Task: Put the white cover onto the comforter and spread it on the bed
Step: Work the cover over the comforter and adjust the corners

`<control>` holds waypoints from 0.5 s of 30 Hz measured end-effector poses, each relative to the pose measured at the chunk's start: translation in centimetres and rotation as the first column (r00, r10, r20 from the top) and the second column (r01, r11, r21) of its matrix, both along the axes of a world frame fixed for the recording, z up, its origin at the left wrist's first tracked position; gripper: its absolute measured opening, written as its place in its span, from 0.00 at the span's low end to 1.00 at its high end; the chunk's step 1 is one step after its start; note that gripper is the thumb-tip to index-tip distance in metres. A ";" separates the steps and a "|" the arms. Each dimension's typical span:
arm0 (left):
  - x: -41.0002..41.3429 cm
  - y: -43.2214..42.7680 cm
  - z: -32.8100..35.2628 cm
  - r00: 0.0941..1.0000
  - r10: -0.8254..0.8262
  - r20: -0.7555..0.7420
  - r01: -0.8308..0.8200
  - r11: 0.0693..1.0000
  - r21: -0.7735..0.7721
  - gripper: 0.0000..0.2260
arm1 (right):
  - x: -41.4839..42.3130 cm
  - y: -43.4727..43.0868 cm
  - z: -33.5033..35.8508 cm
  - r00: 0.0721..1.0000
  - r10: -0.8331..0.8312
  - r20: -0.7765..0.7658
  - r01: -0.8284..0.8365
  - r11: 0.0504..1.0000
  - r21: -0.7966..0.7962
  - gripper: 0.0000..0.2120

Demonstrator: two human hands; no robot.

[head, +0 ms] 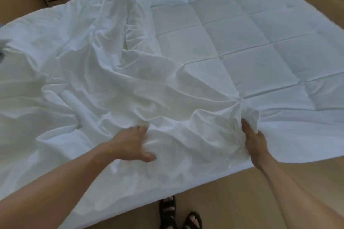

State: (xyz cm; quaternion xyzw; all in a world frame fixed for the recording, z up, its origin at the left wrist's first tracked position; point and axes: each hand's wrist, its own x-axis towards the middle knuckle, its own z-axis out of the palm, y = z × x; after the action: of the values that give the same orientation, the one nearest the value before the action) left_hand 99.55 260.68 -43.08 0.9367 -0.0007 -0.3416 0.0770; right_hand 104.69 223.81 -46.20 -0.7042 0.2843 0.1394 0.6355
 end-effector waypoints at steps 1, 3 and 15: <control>0.5 -1.9 0.0 0.996 -0.011 0.085 0.017 0.998 -0.065 0.46 | -0.1 0.1 0.0 1.000 -0.003 0.002 0.003 1.000 -0.008 0.14; 1.1 -5.6 -0.8 0.985 -0.082 0.154 0.096 0.992 -0.083 0.46 | -0.3 0.4 0.0 1.000 -0.008 -0.005 0.008 1.000 -0.007 0.20; 5.6 -11.5 -1.3 0.883 0.038 0.468 -0.009 0.998 -0.065 0.04 | -2.7 -0.7 -2.5 0.998 0.033 -0.060 -0.019 0.976 0.216 0.47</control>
State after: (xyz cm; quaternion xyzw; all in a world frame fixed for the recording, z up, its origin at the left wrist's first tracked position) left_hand 105.14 249.16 -44.38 0.9886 -0.0182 -0.1042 0.1071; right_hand 101.98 223.16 -48.72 -0.6300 0.2784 0.1999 0.6969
